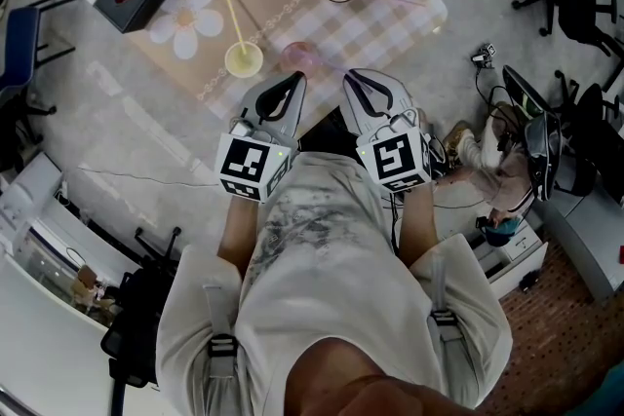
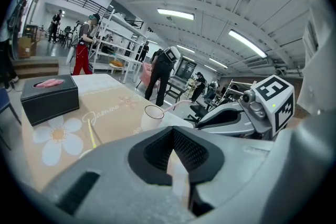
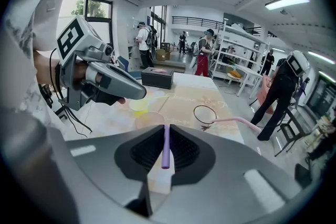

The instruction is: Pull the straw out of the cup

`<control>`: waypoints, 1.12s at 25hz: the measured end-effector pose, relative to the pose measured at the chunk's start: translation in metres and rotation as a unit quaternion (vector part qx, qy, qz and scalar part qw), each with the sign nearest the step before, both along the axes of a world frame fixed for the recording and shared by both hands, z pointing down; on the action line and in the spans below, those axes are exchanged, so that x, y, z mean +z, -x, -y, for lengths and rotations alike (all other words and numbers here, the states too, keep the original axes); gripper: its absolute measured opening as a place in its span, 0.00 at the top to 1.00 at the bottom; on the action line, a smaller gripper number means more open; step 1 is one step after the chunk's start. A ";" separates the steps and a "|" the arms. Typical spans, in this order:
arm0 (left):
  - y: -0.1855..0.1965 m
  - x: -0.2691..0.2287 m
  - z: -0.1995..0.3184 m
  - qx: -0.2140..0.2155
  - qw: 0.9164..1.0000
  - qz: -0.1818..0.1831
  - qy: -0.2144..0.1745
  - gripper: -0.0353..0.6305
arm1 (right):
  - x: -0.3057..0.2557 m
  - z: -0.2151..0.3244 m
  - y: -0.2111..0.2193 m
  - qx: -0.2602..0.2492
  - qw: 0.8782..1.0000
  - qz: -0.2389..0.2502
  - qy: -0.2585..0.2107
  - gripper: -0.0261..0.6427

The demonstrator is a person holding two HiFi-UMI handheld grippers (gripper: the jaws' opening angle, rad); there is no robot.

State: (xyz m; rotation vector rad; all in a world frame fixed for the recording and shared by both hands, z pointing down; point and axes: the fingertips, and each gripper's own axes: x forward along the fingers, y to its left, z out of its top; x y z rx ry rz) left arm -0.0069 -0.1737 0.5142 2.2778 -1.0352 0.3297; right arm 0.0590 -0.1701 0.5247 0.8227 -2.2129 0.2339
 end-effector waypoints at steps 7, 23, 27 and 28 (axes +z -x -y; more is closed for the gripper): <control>0.005 -0.005 -0.004 0.000 1.000 0.001 -0.008 0.94 | -0.007 -0.002 0.004 0.004 1.000 0.000 -0.011 0.90; 0.017 -0.028 -0.027 0.007 0.999 -0.002 -0.038 0.94 | -0.039 -0.020 0.015 0.022 0.998 0.011 -0.050 0.90; 0.020 -0.033 -0.033 0.011 0.999 -0.002 -0.044 0.94 | -0.045 -0.025 0.017 0.028 0.998 0.012 -0.060 0.90; 0.020 -0.034 -0.034 0.012 0.999 -0.002 -0.046 0.94 | -0.047 -0.026 0.018 0.028 0.998 0.012 -0.062 0.90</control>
